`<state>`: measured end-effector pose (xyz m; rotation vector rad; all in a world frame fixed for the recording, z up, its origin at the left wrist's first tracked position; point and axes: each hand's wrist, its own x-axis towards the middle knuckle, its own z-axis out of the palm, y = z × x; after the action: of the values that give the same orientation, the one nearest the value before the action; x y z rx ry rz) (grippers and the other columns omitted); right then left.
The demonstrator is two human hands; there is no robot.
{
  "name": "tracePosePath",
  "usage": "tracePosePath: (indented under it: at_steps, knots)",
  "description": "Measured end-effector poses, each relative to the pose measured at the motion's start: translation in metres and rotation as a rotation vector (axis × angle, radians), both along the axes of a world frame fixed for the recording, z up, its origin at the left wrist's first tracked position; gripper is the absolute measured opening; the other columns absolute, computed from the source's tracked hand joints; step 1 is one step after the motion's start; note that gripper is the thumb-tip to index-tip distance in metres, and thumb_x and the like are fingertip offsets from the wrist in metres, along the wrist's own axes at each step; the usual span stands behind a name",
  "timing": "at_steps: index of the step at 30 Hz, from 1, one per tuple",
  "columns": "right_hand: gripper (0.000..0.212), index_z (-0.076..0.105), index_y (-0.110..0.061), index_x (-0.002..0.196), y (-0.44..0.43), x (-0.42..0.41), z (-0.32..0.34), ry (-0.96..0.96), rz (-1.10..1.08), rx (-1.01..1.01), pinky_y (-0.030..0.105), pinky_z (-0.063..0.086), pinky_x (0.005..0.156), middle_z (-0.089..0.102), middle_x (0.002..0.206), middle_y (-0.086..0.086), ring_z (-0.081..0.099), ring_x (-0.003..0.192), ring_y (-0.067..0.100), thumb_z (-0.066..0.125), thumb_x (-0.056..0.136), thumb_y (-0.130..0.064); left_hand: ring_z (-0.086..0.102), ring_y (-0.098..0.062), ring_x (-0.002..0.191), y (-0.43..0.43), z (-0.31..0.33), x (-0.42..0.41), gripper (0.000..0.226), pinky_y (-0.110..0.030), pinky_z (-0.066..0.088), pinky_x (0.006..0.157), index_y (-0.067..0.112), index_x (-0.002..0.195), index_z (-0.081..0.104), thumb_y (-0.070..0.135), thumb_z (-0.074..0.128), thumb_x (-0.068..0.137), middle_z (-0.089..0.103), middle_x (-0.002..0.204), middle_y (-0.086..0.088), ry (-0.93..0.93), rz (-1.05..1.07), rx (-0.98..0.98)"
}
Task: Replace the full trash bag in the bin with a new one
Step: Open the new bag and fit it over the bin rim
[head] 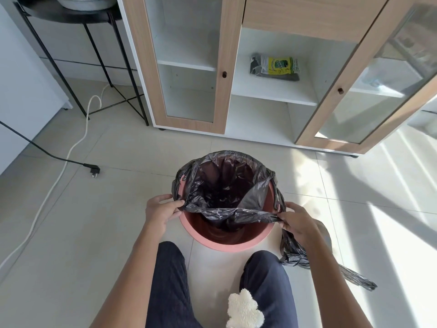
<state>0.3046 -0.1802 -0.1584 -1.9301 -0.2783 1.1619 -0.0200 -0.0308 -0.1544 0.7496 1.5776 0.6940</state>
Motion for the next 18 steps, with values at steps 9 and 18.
tracePosePath:
  at_steps: [9, 18]
  knots:
    - [0.031, 0.071, -0.013, 0.095, -0.001, -0.017, -0.009, -0.263, -0.005, -0.045, 0.028, 0.035, 0.052, 0.055, 0.042, -0.001, 0.046, 0.048, 0.020, 0.051, 0.076, 0.002, 0.072, -0.022, 0.053, -0.015, 0.008, 0.003, 0.022, -0.034, 0.062, 0.074, 0.009, 0.065, 0.070, 0.021, 0.074, 0.083, 0.073, 0.060, -0.008, 0.468, -0.174, -0.001]
    - [0.032, 0.061, -0.014, 0.115, 0.022, -0.031, -0.001, -0.376, -0.107, -0.011, 0.025, 0.040, 0.053, 0.070, 0.082, 0.010, 0.059, 0.069, 0.020, 0.052, 0.087, -0.003, 0.073, -0.027, 0.056, -0.008, 0.009, 0.009, 0.019, -0.035, 0.061, 0.066, -0.006, 0.067, 0.068, 0.012, 0.070, 0.071, 0.070, 0.054, -0.009, 0.536, -0.162, 0.168]
